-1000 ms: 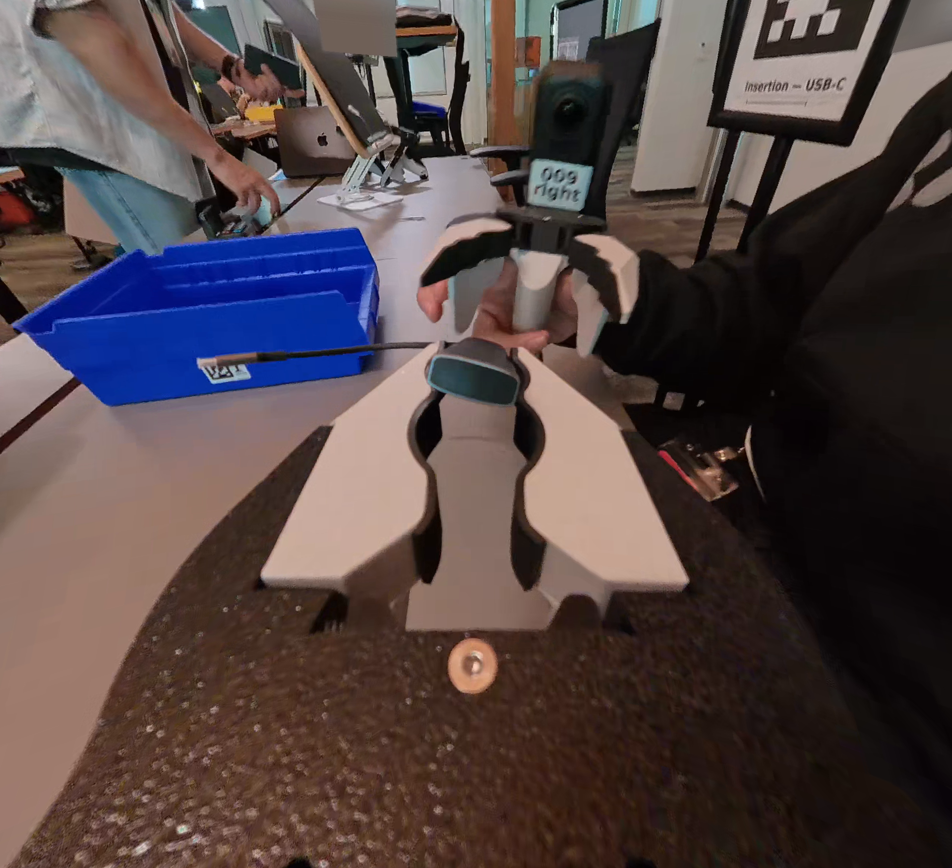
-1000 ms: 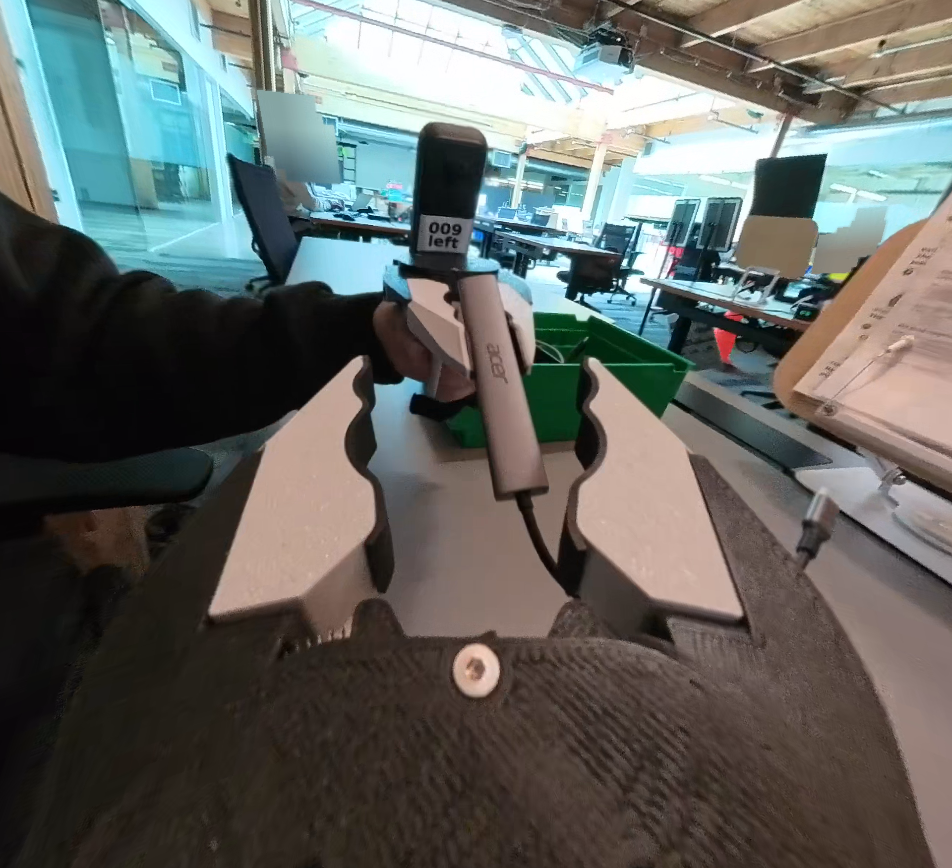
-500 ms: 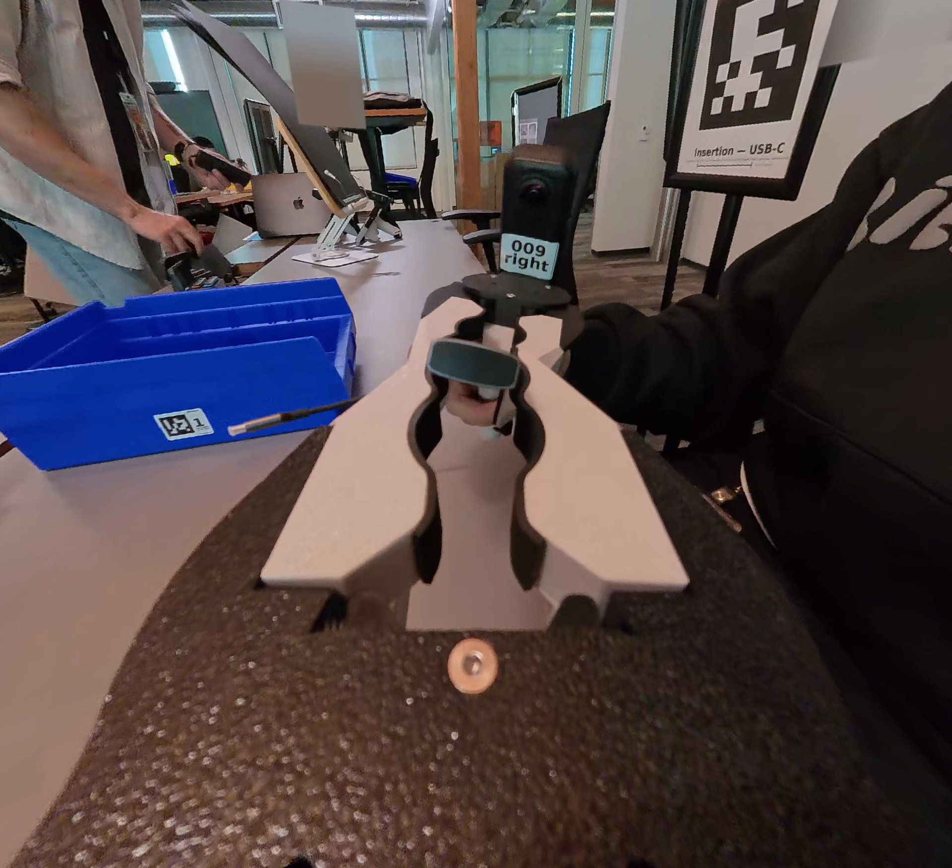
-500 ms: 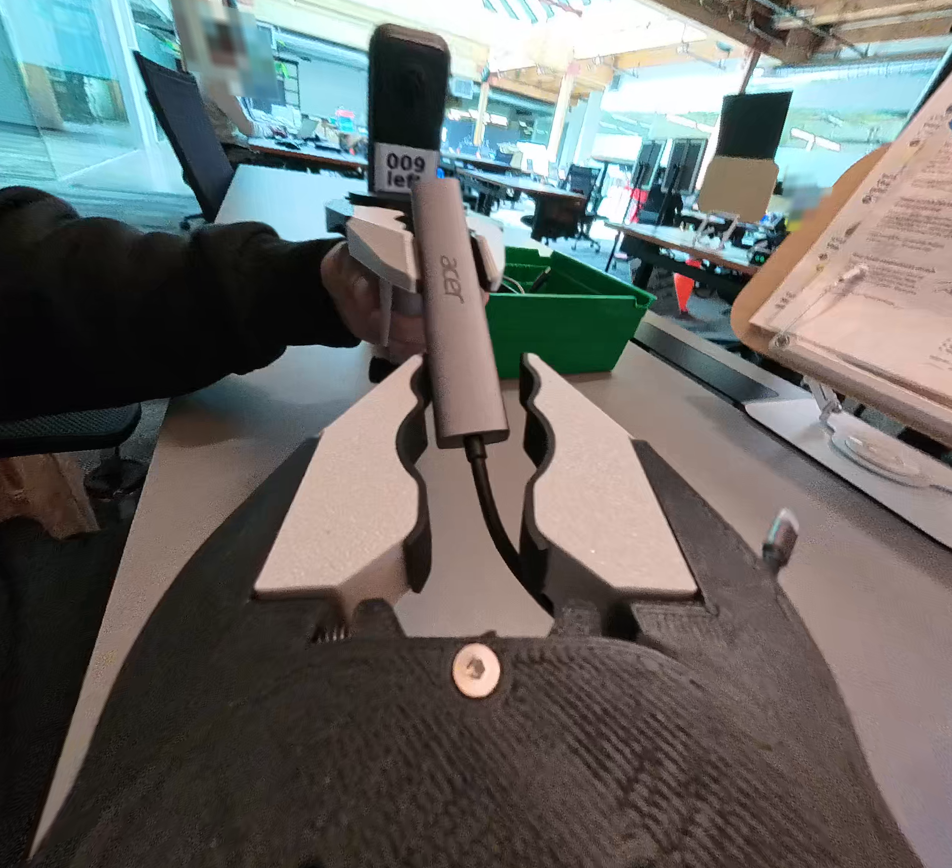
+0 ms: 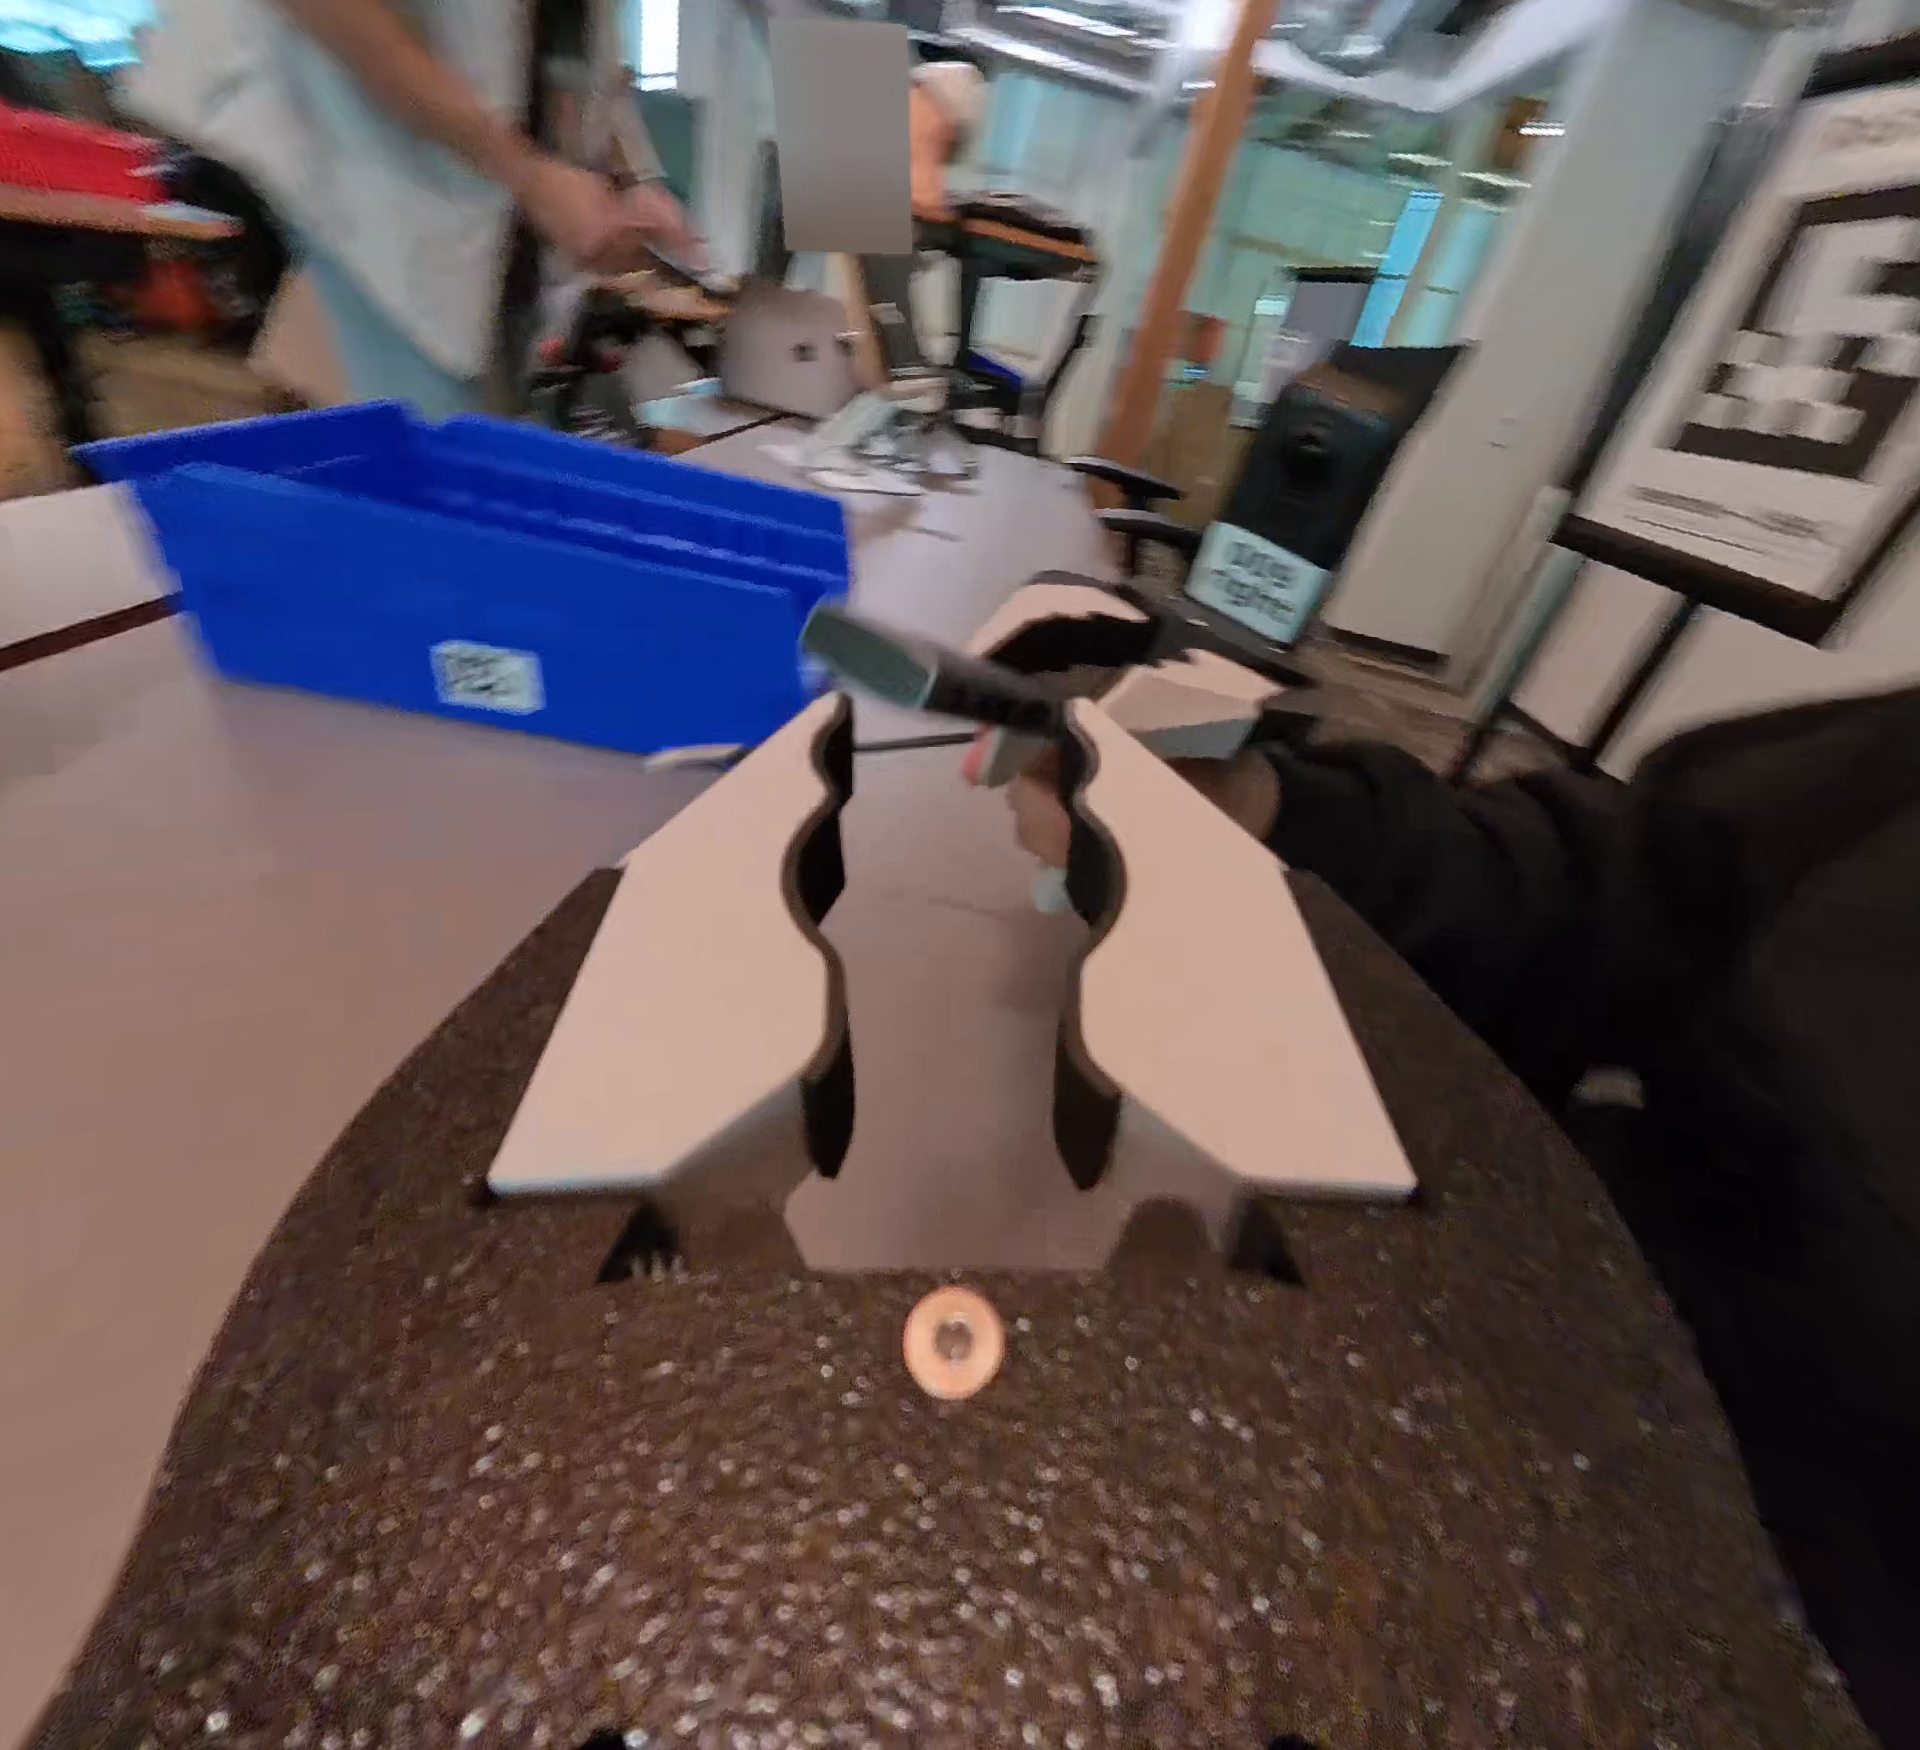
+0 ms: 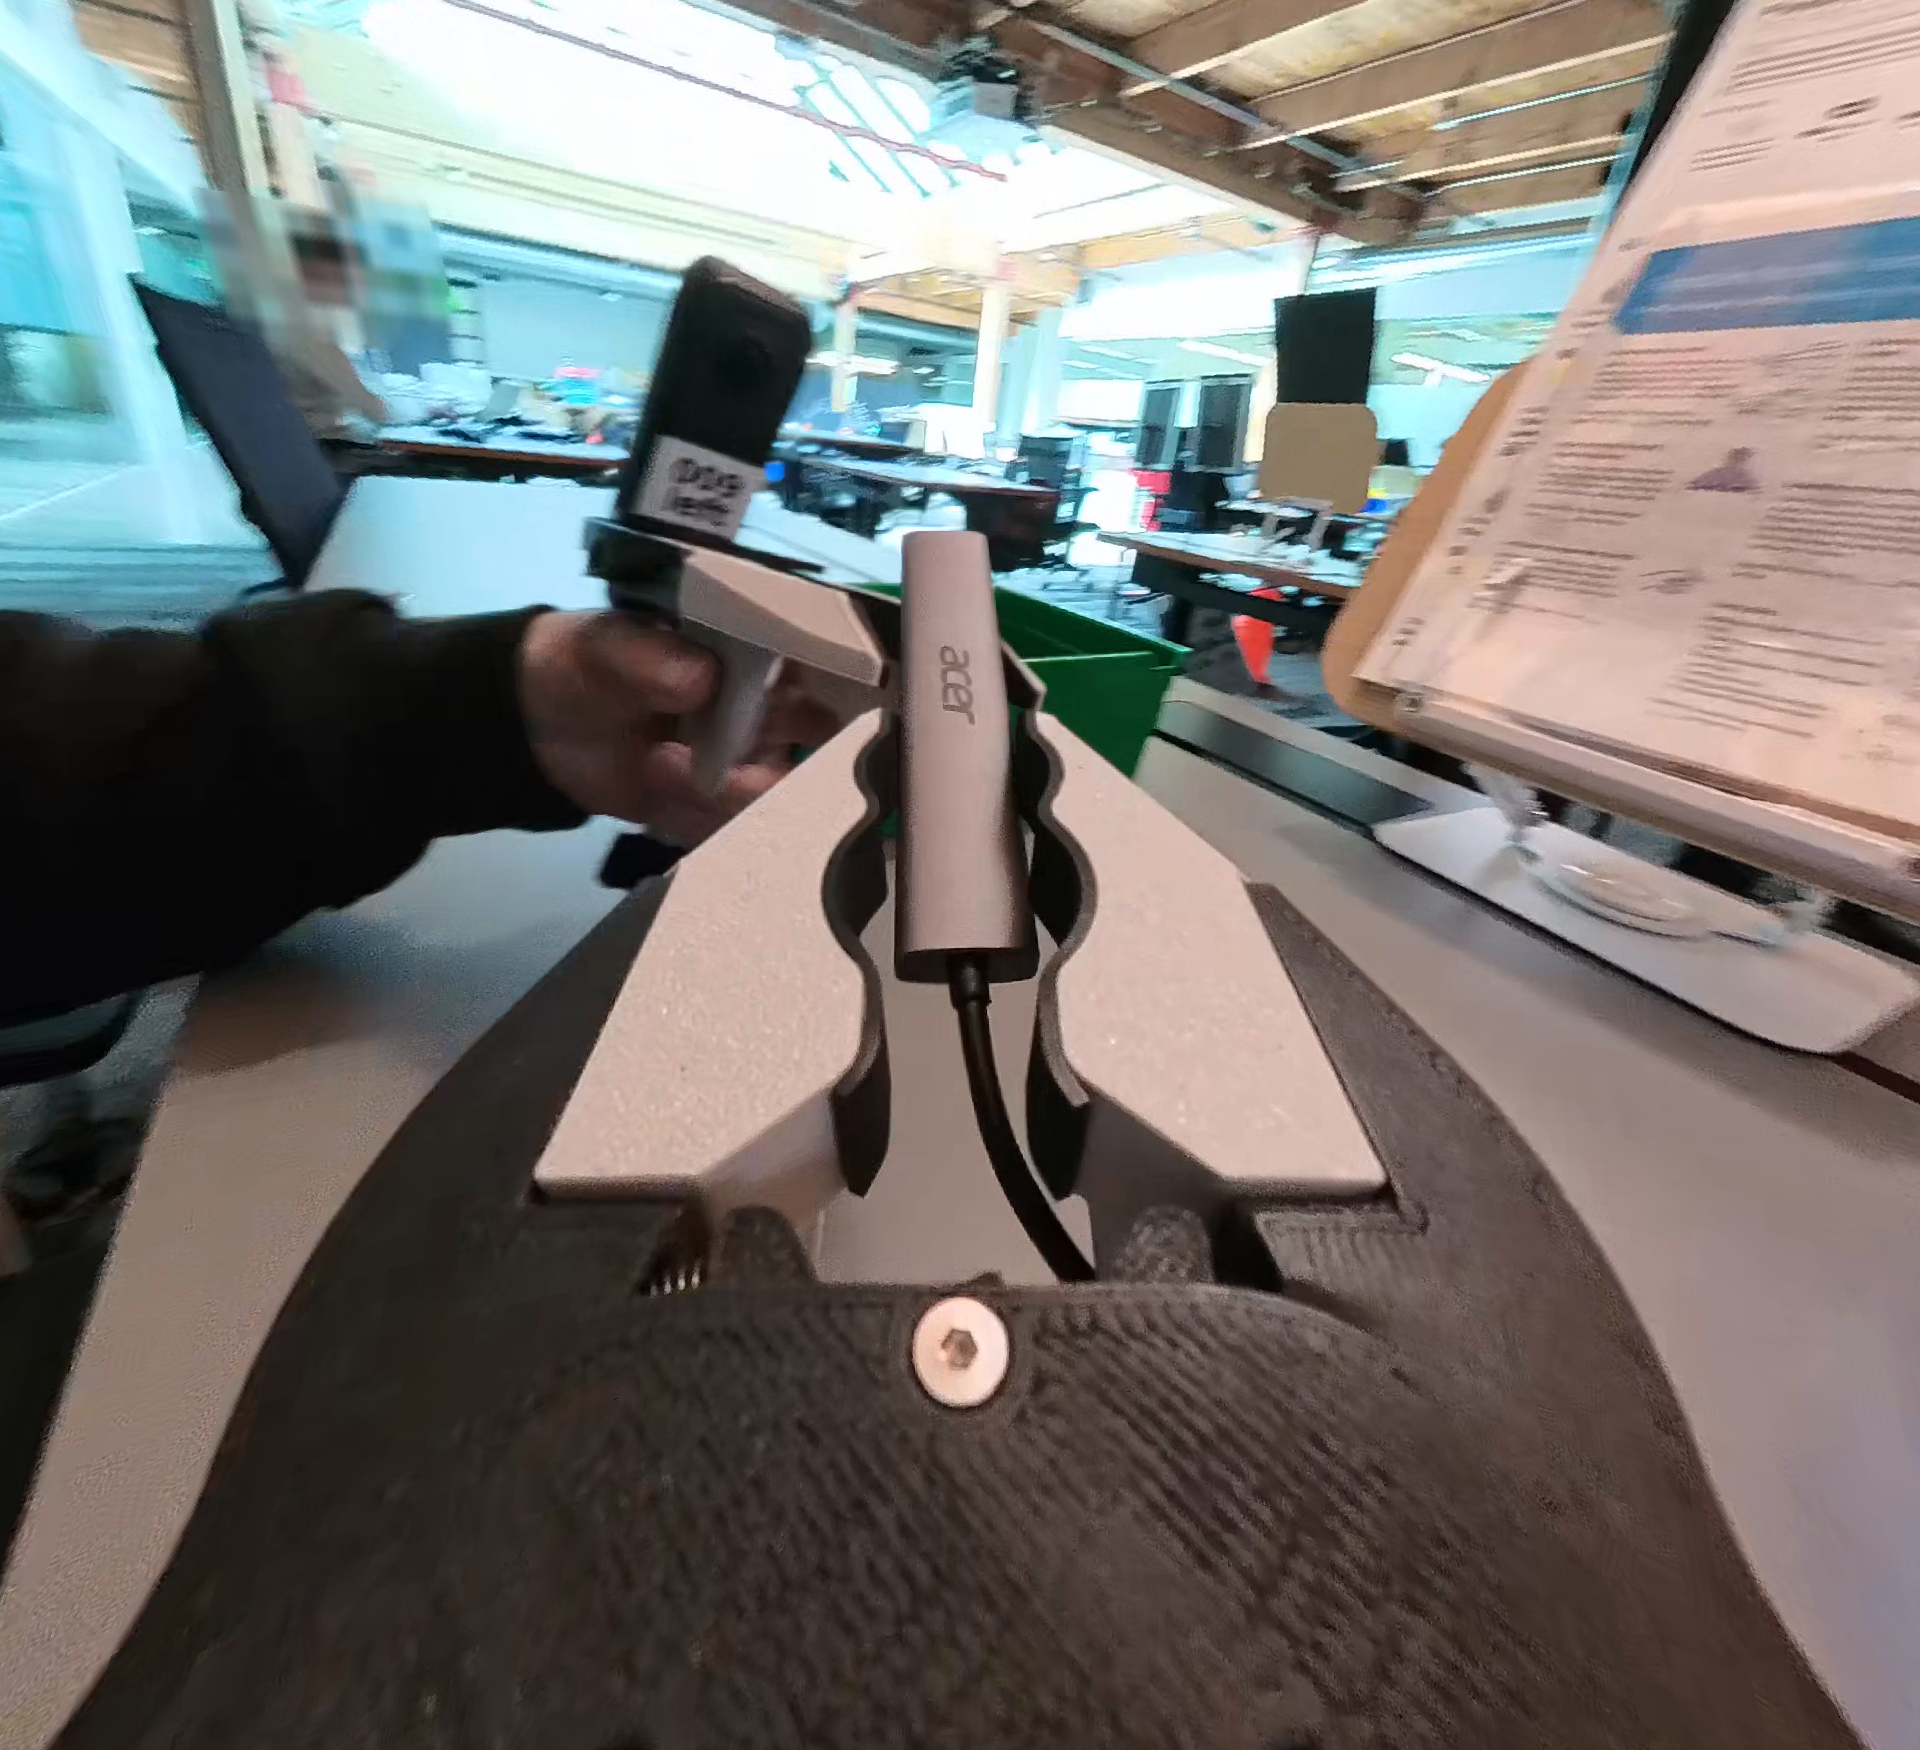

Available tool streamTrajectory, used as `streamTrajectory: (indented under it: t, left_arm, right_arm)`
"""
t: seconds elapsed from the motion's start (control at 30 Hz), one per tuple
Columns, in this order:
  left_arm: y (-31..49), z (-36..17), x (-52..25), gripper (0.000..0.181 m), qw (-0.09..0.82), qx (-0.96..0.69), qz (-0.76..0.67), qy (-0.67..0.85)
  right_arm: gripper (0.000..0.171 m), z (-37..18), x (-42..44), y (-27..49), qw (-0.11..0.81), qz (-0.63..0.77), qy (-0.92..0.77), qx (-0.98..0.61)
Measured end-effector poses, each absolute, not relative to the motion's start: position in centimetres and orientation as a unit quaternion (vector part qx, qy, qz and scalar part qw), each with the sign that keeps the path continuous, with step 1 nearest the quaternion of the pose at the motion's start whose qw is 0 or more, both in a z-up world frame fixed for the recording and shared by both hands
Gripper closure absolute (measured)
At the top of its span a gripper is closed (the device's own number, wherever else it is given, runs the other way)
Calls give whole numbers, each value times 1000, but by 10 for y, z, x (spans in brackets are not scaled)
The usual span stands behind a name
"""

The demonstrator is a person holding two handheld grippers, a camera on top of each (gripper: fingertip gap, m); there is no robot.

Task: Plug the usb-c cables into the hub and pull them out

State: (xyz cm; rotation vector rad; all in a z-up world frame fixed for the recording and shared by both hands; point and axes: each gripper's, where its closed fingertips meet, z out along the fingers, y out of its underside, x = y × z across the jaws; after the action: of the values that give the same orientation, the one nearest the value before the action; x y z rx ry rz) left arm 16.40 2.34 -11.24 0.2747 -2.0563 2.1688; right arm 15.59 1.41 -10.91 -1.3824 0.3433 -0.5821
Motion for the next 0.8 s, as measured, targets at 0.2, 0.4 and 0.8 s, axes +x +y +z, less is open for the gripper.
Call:
streamTrajectory:
  t: [0.2,0.4,0.8]
  left_arm:
    - [38,-124,181,125,96,274,664,-689]
    - [16,-126,159,171,276,314,670,-613]
    - [12,-127,156,173,430,349,664,-503]
  right_arm:
    - [150,-117,170,-1,663,-362,149,-638]
    - [150,-123,156,25,615,-428,75,-658]
    - [150,-120,150,22,624,-452,33,-637]
